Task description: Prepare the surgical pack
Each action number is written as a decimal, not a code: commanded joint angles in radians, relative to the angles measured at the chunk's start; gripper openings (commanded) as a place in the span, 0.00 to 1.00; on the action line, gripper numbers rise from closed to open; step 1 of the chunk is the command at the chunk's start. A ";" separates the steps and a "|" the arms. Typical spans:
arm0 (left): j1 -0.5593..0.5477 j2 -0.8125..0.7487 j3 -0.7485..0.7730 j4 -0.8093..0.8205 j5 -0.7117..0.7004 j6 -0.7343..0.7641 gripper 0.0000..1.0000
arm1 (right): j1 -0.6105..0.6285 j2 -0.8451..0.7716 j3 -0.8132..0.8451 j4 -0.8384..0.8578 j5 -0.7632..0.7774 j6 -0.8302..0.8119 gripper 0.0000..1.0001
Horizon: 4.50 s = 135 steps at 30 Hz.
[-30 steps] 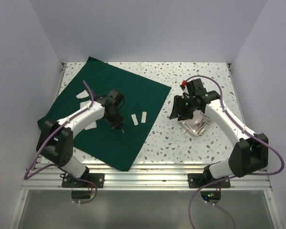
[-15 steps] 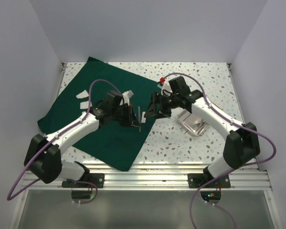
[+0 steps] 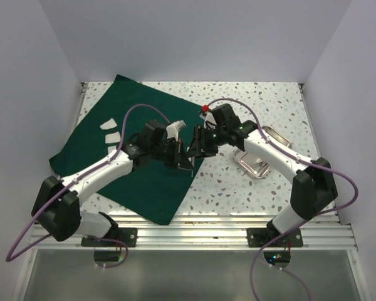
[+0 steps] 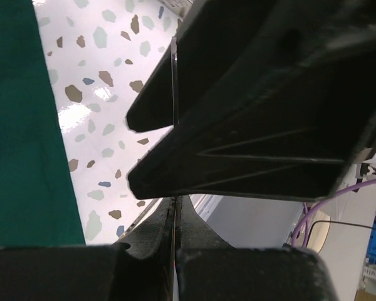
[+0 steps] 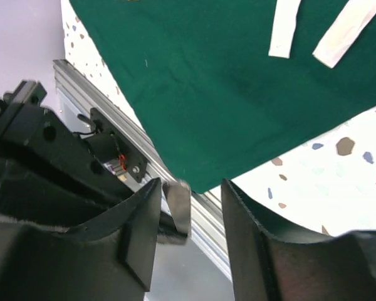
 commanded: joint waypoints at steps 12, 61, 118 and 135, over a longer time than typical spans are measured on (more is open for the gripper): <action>-0.007 0.024 0.091 -0.047 -0.043 0.054 0.44 | -0.008 0.032 0.100 -0.114 0.227 -0.020 0.00; 0.429 0.289 0.347 -0.731 -1.000 -0.029 0.42 | -0.267 0.018 0.089 -0.350 0.467 -0.212 0.60; 0.360 0.595 0.301 -0.625 -1.172 0.001 0.19 | -0.264 -0.042 -0.053 -0.283 0.381 -0.233 0.61; 0.415 0.466 0.393 -0.768 -1.239 -0.037 0.00 | -0.264 -0.042 -0.058 -0.280 0.377 -0.233 0.61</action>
